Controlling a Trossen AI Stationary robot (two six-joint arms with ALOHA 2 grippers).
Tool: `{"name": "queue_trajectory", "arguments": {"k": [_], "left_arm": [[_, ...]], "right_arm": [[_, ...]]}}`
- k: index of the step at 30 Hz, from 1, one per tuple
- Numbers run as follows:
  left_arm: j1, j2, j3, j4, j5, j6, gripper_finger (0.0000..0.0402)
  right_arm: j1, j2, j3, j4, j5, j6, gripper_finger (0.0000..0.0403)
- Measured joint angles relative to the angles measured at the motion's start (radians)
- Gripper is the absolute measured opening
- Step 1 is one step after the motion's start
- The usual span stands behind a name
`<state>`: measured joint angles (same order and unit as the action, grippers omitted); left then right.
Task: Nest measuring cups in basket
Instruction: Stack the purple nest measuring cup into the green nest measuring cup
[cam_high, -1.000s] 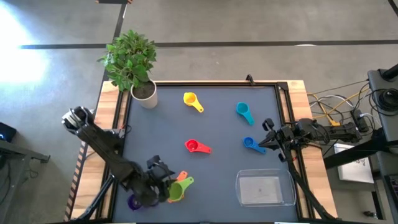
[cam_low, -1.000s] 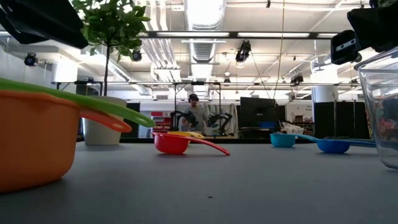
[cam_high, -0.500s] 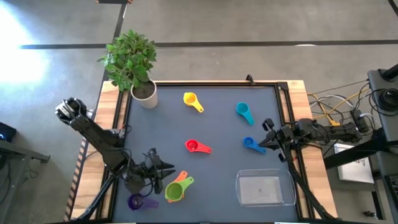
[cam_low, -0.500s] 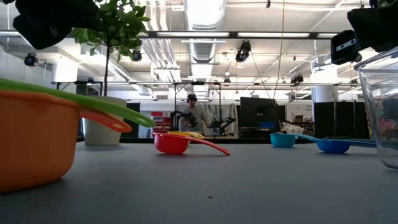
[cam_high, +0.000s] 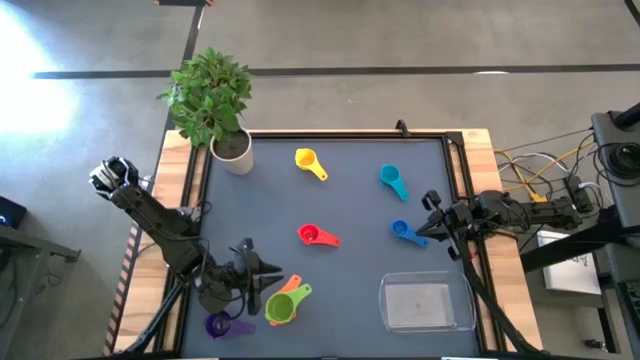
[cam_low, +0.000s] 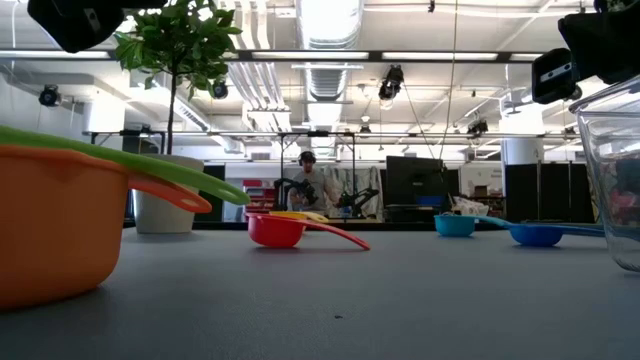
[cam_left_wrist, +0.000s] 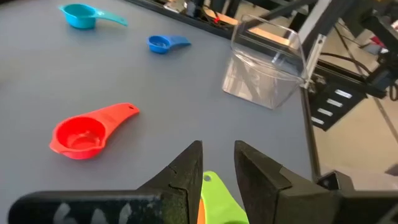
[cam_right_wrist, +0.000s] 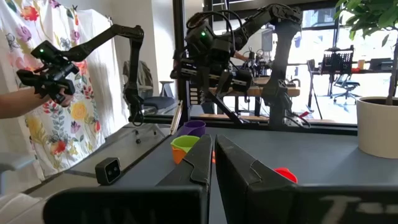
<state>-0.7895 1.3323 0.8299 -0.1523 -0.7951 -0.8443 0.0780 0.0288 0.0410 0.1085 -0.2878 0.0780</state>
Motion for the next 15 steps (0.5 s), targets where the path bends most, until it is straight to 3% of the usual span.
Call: {"name": "queue_trajectory", "arguments": {"k": [15], "left_arm": [[0.017, 0.0, -0.002, -0.069, 0.021, 0.02, 0.0074]], "right_arm": [[0.0, 0.0, 0.0, 0.001, 0.0, 0.0, 0.0009]]}}
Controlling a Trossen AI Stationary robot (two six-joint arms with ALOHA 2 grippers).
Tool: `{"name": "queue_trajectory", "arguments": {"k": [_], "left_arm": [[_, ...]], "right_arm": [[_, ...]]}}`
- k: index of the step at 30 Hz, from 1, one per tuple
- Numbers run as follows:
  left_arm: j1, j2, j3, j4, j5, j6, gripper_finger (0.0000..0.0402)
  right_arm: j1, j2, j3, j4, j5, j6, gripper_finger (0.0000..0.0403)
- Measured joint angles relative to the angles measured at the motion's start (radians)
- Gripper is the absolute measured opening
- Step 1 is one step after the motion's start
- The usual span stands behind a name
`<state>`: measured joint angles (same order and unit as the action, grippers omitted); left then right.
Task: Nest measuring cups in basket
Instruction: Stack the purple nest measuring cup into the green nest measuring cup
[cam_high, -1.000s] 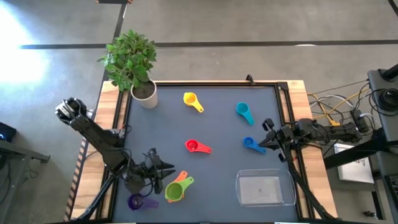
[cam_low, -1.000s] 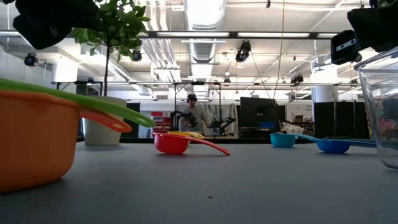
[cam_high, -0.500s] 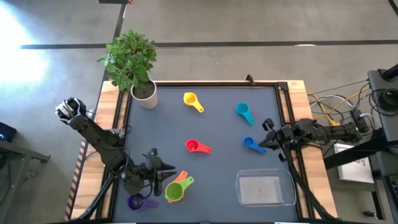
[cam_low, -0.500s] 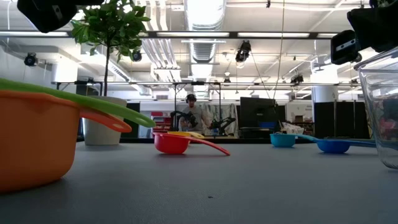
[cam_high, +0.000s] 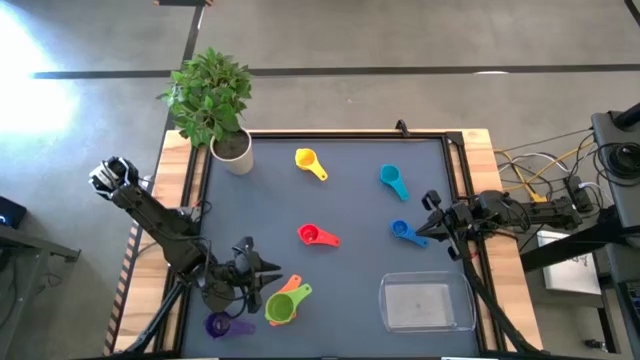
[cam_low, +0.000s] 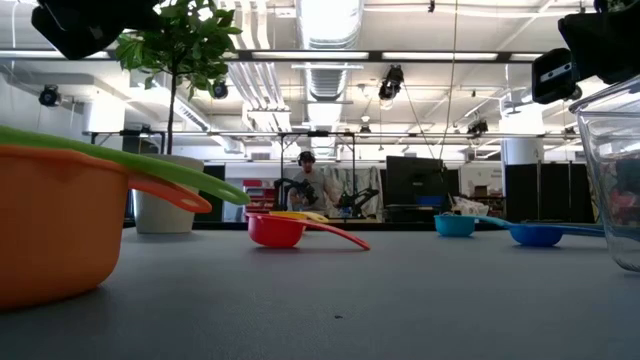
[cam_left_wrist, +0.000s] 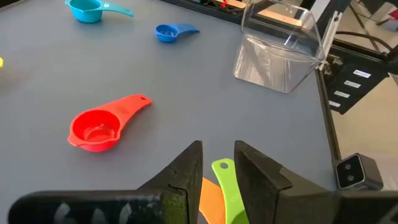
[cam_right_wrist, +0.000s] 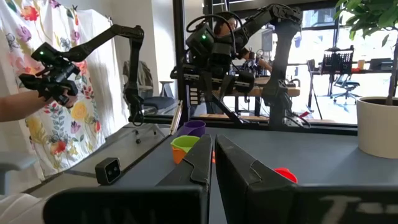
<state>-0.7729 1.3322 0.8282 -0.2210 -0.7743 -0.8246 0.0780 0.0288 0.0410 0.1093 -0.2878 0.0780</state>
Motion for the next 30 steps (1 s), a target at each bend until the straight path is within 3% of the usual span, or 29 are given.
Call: {"name": "queue_trajectory", "arguments": {"k": [12, 18, 24, 30], "left_arm": [[0.0, -0.026, -0.111, 0.011, 0.001, -0.06, 0.0074], [-0.001, -0.131, -0.199, 0.065, 0.009, -0.073, 0.0057], [-0.001, -0.227, -0.197, -0.008, 0.214, -0.057, 0.0042], [-0.013, -0.232, -0.025, -0.398, 0.366, -0.249, 0.004]], "right_arm": [[0.0, 0.0, 0.0, 0.011, 0.006, -0.037, 0.0009], [0.0, 0.0, 0.0, 0.031, 0.169, 0.01, 0.0009], [0.0, 0.0, 0.0, 0.031, 0.326, 0.015, 0.0009], [0.0, 0.0, 0.0, 0.031, 0.342, 0.009, 0.0009]]}}
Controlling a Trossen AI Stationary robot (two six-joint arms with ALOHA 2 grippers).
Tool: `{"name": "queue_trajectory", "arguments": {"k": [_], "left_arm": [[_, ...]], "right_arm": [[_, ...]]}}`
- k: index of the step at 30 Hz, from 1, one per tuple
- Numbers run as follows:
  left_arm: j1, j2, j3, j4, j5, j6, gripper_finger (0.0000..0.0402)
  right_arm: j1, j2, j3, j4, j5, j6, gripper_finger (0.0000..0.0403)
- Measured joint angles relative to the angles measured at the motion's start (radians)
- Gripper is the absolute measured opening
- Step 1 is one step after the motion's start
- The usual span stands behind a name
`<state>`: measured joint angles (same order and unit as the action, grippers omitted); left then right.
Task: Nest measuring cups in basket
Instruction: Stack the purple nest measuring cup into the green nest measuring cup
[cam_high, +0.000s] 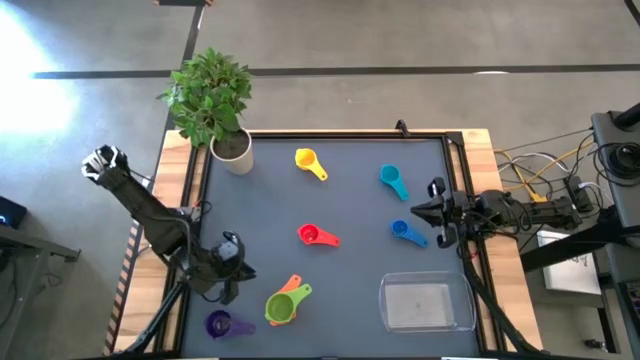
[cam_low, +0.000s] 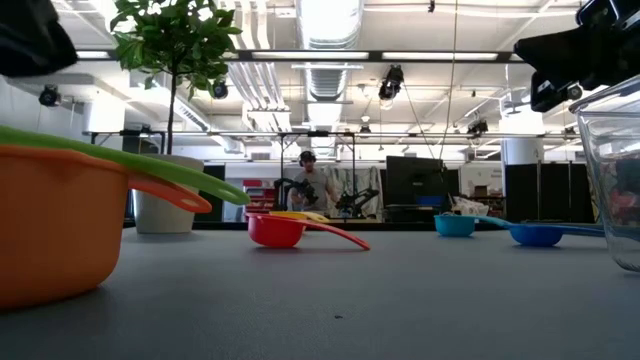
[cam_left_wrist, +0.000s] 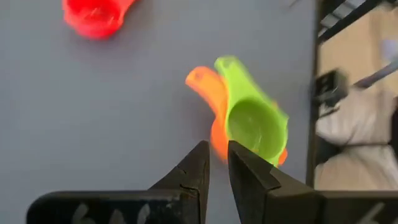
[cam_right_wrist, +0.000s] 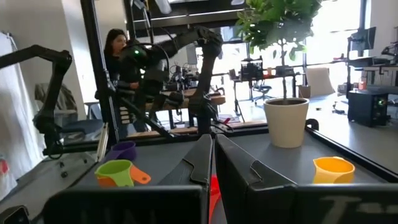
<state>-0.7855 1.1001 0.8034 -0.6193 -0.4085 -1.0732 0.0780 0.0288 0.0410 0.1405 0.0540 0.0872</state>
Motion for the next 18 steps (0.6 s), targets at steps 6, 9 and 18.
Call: {"name": "queue_trajectory", "arguments": {"k": [6, 9, 18], "left_arm": [[-0.05, 0.1, 0.175, -0.266, 0.063, -0.113, 0.004], [-0.088, 0.161, 0.227, -0.328, 0.089, -0.186, 0.004], [-0.18, 0.331, 0.277, -0.333, 0.228, -0.35, 0.0088]], "right_arm": [[0.0, 0.0, 0.0, 0.0, 0.0, 0.031, 0.0009], [0.0, 0.0, 0.0, 0.0, 0.0, 0.042, 0.0009], [0.0, 0.0, 0.0, 0.0, 0.0, 0.043, 0.0009]]}}
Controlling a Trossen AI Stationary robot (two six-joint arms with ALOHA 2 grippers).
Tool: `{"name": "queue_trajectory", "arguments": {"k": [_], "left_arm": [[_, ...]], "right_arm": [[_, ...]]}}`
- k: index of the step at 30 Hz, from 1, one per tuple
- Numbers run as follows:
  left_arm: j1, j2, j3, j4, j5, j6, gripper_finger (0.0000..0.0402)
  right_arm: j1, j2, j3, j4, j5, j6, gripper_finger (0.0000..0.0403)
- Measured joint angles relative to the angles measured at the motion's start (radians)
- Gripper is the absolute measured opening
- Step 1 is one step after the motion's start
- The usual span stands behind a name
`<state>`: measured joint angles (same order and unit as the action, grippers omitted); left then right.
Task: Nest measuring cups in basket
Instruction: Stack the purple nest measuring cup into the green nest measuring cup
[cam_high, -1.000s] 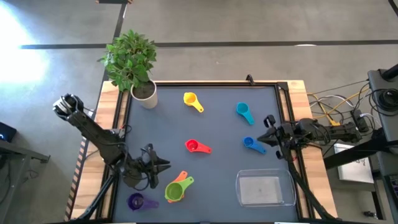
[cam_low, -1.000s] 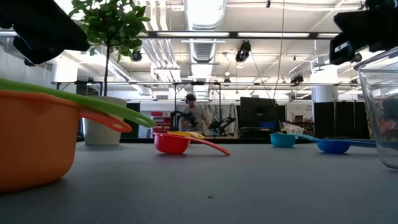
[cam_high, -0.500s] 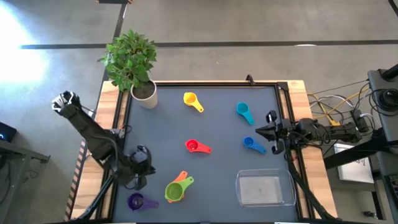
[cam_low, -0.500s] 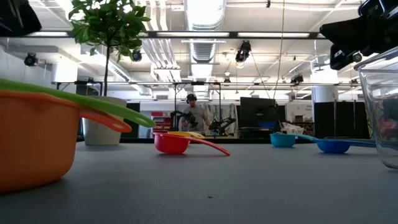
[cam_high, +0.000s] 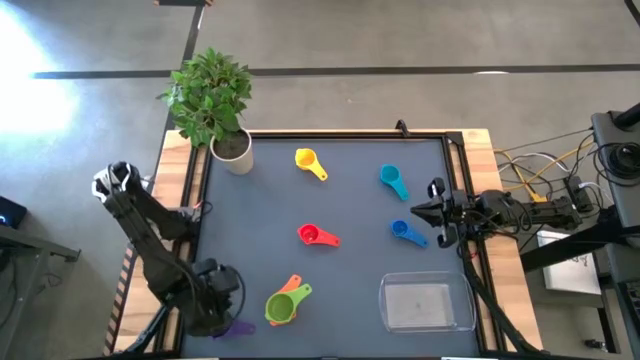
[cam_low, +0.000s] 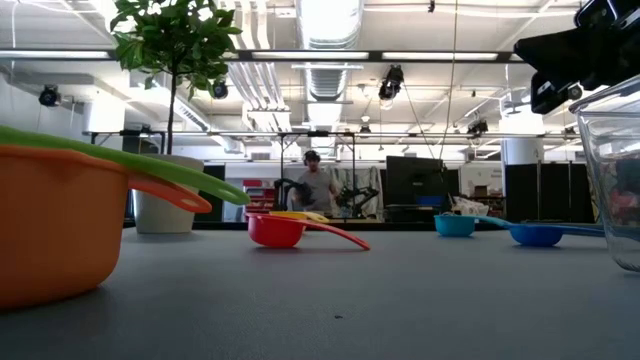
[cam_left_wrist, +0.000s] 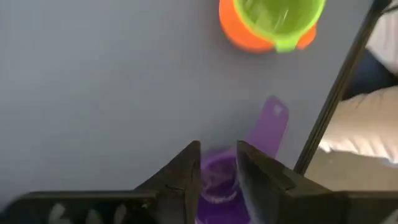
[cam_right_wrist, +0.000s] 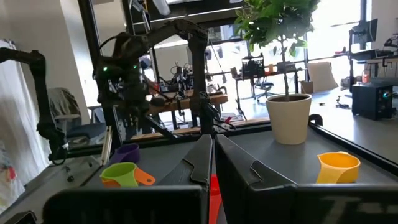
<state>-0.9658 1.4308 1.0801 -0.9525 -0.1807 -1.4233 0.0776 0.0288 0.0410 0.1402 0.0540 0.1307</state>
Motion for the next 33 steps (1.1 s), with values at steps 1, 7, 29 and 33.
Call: {"name": "queue_trajectory", "arguments": {"k": [1, 7, 29, 33], "left_arm": [[-0.007, 0.018, 0.004, 0.001, 0.016, -0.01, 0.0098], [-0.036, 0.105, 0.016, -0.006, 0.128, -0.047, 0.0161], [-0.085, 0.144, -0.184, 0.219, 0.194, -0.086, 0.0143], [-0.085, 0.129, -0.218, 0.234, 0.192, -0.127, 0.0106]], "right_arm": [[0.0, 0.0, 0.0, 0.0, 0.0, 0.0, 0.0009], [0.0, 0.0, 0.0, 0.009, 0.0, 0.0, 0.0009], [0.0, 0.0, 0.0, 0.023, 0.0, 0.009, 0.0009], [0.0, 0.0, 0.0, 0.023, 0.0, 0.009, 0.0009]]}}
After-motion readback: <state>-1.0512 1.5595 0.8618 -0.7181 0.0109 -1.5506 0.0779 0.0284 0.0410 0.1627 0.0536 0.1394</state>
